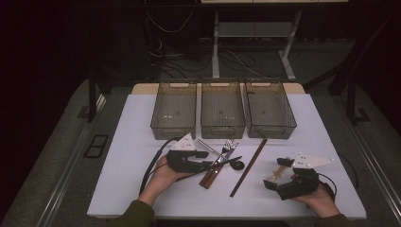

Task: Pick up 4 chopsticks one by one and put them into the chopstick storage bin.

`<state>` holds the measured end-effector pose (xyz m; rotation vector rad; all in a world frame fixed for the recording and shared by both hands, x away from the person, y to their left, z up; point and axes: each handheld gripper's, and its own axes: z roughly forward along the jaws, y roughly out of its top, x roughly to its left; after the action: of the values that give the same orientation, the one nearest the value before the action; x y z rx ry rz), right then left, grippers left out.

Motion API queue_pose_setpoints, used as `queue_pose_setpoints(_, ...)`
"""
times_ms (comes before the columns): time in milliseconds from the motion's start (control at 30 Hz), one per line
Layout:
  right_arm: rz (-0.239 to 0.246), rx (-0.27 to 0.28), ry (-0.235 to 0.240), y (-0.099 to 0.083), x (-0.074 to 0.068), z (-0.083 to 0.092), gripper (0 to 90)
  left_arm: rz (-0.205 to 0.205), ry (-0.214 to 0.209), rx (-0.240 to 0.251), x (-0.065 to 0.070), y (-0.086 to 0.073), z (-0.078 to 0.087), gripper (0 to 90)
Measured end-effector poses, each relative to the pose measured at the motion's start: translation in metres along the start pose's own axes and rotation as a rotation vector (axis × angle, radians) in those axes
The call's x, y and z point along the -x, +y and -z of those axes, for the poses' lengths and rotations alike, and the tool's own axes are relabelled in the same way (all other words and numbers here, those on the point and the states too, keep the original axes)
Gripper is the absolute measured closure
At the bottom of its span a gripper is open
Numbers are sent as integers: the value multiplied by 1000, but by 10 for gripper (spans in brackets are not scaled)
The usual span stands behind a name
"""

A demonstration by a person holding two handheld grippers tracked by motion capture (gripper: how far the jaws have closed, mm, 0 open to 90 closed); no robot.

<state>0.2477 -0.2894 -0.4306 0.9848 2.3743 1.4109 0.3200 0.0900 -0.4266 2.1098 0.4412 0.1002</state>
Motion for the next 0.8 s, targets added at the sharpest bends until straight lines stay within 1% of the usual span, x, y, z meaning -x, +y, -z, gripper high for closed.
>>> queue_pose_setpoints(33, 0, -1, 1, 0, 0, 0, 9, 3, 0, -5, 1, 0, 0, 652)
queue_pose_setpoints(67, 1, 0, 1, 0, 0, 0, 9, 3, 8, -18, 1, 0, 0, 673)
queue_pose_setpoints(100, 1, 0, 1, 0, 0, 0, 9, 5, 11, -26, 1, -1, 0, 673)
queue_pose_setpoints(167, 3, 1, 4, 0, 0, 0, 9, 6, 10, -33, 0, -2, 1, 744)
queue_pose_setpoints(200, 3, 0, 4, 0, -1, 0, 9, 3, 15, -39, -1, -2, 1, 752)
queue_pose_setpoints(300, 3, 0, 4, 0, -1, 0, 9, 7, 7, -54, -2, -3, 1, 771)
queue_pose_setpoints(400, 3, 1, 5, 0, -1, 0, 9, 9, 2, -69, -2, -5, 0, 812)
queue_pose_setpoints(500, 2, 1, 6, 0, -1, 0, 9, 12, -3, -81, -3, -6, -1, 818)
queue_pose_setpoints(533, 3, 0, 6, 0, -1, 0, 9, 15, -8, -83, -3, -6, -1, 834)
queue_pose_setpoints(800, 4, -1, 6, 0, -1, 0, 9, 15, -10, -111, -5, -9, -3, 809)
